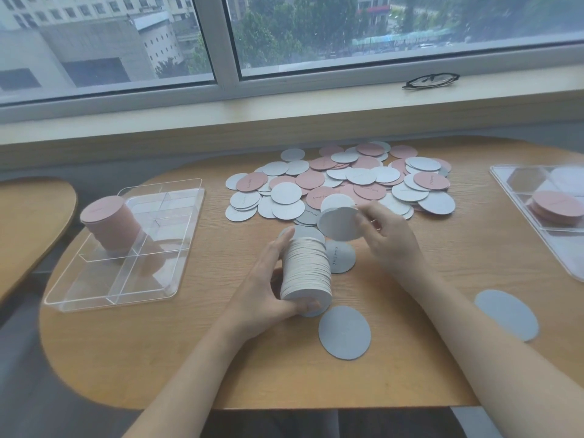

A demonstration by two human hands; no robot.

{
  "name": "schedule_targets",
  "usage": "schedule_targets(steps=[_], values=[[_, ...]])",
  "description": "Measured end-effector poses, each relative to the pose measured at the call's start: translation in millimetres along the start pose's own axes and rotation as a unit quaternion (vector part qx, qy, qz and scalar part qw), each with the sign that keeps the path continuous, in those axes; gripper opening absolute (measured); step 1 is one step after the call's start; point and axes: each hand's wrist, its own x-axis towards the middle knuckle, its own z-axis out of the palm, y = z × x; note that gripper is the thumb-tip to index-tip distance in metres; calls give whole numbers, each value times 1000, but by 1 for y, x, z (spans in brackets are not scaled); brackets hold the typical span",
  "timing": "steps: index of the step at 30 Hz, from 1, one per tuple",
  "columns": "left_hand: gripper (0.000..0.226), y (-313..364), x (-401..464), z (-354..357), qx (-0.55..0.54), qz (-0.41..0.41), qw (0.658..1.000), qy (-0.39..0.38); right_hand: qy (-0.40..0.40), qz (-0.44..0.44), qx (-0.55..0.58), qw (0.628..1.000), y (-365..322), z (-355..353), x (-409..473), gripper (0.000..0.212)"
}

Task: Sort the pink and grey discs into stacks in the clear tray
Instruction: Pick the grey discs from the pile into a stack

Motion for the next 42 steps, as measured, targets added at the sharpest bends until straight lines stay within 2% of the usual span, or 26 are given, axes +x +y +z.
schedule_targets(steps=[3,8,14,18,21,23,27,32,37,39,40,42], values=[[116,2,0,1,-20,-10,1000,-11,-40,-13,45,998,-8,10,-8,24],[117,5,0,3,-8,-4,1000,-15,-82,-16,116,990,-14,13,-12,18],[121,2,0,4,66,-19,997,-20,-140,-28,26,989,-12,19,-15,21],[123,4,0,5,93,-30,995,-8,-209,-29,12,977,-15,16,-17,52],[125,4,1,6,108,-43,993,-7,-297,-66,-72,950,-19,20,-21,78],[123,6,1,6,131,-43,990,-16,-322,-79,-118,936,-20,23,-22,83],[114,13,0,7,177,-37,983,-43,-307,-98,-138,937,-22,23,-24,89],[135,10,1,10,160,-67,985,-25,-309,-101,-125,937,-24,29,-30,76],[131,7,1,11,143,-41,989,1,-283,-103,-113,947,-21,32,-29,72],[127,4,1,11,128,-33,991,15,-234,-93,-77,965,-17,27,-20,71],[124,3,0,10,120,-30,992,24,-182,-91,-76,976,-13,23,-13,68],[118,1,0,10,103,-24,994,39,-60,-81,-149,984,6,11,5,64]])
